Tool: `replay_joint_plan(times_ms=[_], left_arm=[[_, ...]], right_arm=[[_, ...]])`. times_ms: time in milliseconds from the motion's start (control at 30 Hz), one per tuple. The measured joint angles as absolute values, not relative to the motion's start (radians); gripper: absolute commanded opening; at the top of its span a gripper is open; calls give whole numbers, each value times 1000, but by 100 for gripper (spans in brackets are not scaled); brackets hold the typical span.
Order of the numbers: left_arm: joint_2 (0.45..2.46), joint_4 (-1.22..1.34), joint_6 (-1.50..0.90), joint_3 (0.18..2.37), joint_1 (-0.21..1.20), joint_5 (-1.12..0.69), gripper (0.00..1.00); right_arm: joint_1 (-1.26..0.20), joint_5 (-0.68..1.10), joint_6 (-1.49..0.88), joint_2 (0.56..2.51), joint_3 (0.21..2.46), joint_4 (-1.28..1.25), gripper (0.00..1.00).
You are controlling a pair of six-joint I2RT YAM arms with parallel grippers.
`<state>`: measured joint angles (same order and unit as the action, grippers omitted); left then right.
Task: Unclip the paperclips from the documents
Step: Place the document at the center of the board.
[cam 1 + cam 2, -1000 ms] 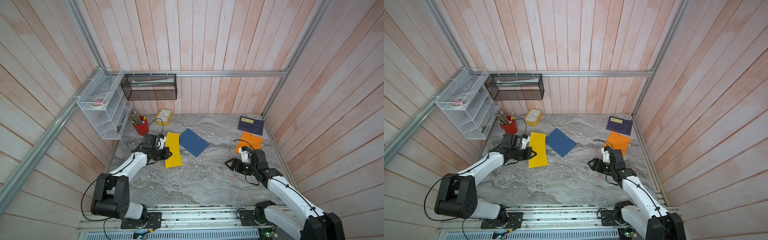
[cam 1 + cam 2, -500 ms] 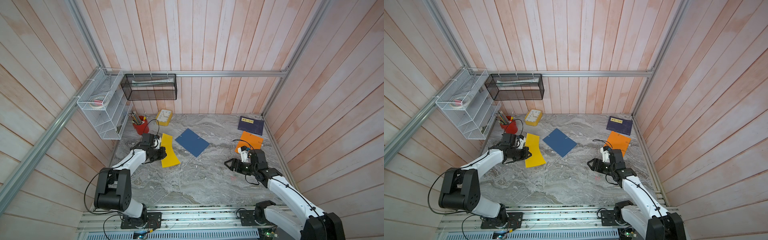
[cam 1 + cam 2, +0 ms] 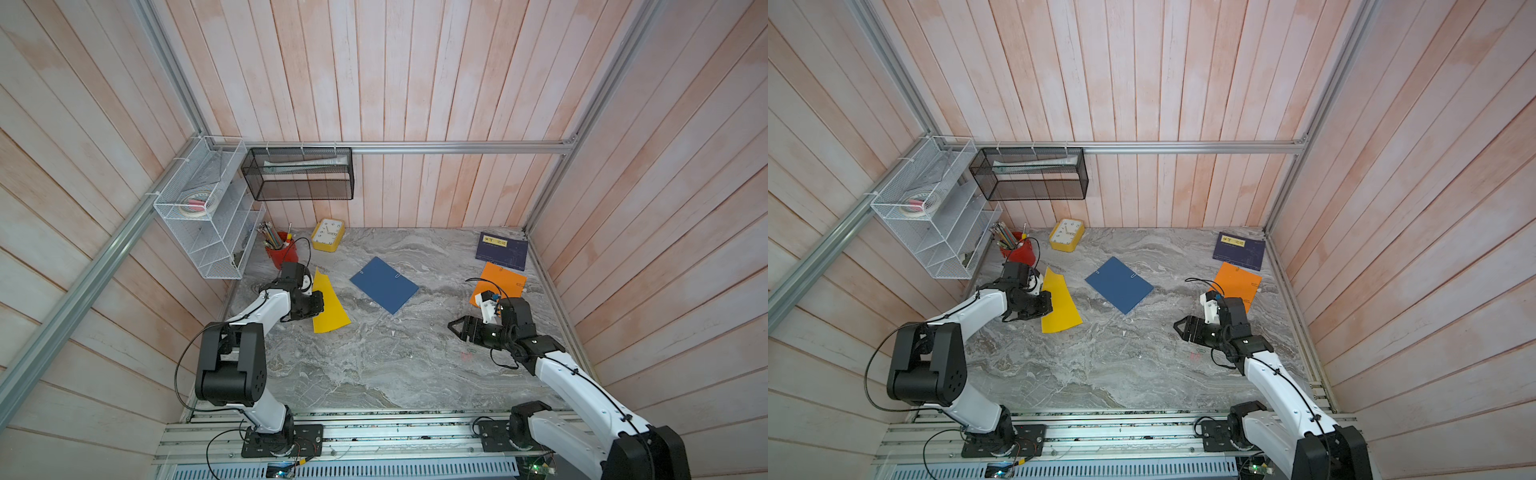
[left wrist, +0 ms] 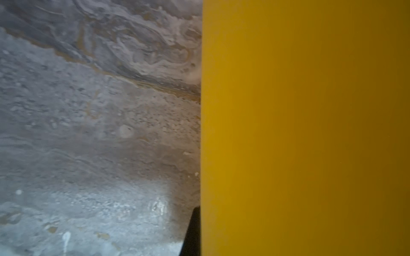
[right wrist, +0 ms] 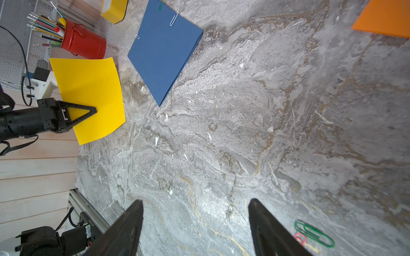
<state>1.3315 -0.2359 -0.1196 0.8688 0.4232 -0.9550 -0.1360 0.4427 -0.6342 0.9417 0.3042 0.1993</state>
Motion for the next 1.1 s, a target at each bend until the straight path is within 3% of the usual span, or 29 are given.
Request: replay_joint_plan(times_ms=[167,567,1100], left_arm=[[1333,-241,-144,867,412,-843,0],[1404,-321,-217,868,287,-632,0],[1546,-471,-232,920,78,-389,0]], right_arm=[[-146,443,-595,960,381,226,60],[-220,447,-552,986,472,246,73],[-235,469,-523,983,506,247,76]])
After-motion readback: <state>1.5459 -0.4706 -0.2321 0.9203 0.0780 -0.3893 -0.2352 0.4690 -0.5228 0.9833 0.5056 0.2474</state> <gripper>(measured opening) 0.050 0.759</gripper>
